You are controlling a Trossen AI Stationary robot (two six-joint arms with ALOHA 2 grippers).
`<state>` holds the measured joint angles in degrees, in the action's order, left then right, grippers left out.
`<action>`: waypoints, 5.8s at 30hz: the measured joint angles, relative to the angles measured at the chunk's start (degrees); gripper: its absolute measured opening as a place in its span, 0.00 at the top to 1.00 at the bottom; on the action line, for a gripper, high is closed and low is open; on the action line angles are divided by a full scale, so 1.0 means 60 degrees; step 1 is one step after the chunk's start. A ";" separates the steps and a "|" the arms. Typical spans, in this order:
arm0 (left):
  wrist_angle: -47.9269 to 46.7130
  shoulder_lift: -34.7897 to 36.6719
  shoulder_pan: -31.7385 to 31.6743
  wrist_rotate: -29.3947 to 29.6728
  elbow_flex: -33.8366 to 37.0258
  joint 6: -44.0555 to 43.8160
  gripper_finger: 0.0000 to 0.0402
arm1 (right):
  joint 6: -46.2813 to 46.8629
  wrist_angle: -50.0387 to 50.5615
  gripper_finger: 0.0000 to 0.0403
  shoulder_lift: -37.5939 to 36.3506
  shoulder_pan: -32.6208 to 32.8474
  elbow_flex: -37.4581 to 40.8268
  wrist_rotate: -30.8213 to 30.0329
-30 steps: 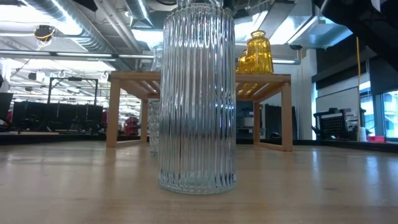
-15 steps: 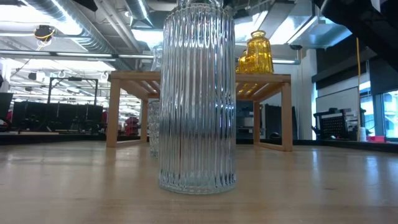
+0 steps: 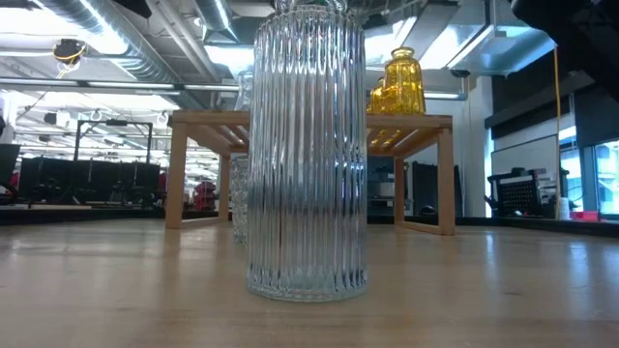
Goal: Sort vases onto shelf
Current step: Put the transparent vase on the shelf
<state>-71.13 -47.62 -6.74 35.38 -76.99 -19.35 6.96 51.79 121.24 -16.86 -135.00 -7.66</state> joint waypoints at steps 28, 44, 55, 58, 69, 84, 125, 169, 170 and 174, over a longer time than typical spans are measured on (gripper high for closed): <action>0.9603 -0.1845 -0.2386 -0.7037 0.4463 -0.3039 1.00 | 0.1249 0.0953 0.58 -0.2514 -0.0623 0.0000 -0.0120; 1.4329 -0.4155 -0.2880 -0.6669 0.5916 -0.6140 1.00 | 0.0491 0.2282 0.75 -0.3270 -0.0634 0.0000 -0.0080; 1.4789 -0.4180 -0.2897 -0.5863 0.5945 -0.6461 1.00 | 0.0237 0.2846 0.75 -0.3455 -0.0634 0.0000 -0.0160; 1.4662 -0.4194 -0.2820 -0.5737 0.5787 -0.6521 1.00 | 0.0062 0.2839 0.75 -0.3455 -0.0634 0.0000 -0.0127; 1.0927 -0.4301 -0.2317 -0.5027 0.2878 -0.3781 1.00 | 0.0040 0.3123 0.75 -0.3455 -0.0630 0.0000 -0.0116; 1.0108 -0.5104 -0.1834 -0.4197 0.2863 -0.2982 1.00 | 0.0013 0.3151 0.75 -0.3455 -0.0630 0.0000 -0.0123; 1.1286 -0.6218 -0.2463 -0.2552 0.2856 -0.2477 1.00 | 0.0025 0.3640 0.75 -0.3451 -0.0630 0.0000 -0.0123; 1.1107 -0.5956 -0.2146 -0.1058 0.2856 -0.2462 1.00 | 0.0015 0.3643 0.75 -0.3451 -0.0630 0.0004 -0.0145; 1.1172 -0.5956 -0.2146 -0.1042 0.2856 -0.2403 1.00 | 0.0015 0.3640 0.75 -0.3451 -0.0630 0.0010 -0.0147; 1.1296 -0.5956 -0.2209 -0.1010 0.2856 -0.2317 1.00 | 0.0015 0.3631 0.75 -0.3447 -0.0630 0.0163 -0.0145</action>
<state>-3.36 -83.35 -20.00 29.32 -59.86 -33.26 7.05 73.57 100.55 -20.64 -134.02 -8.54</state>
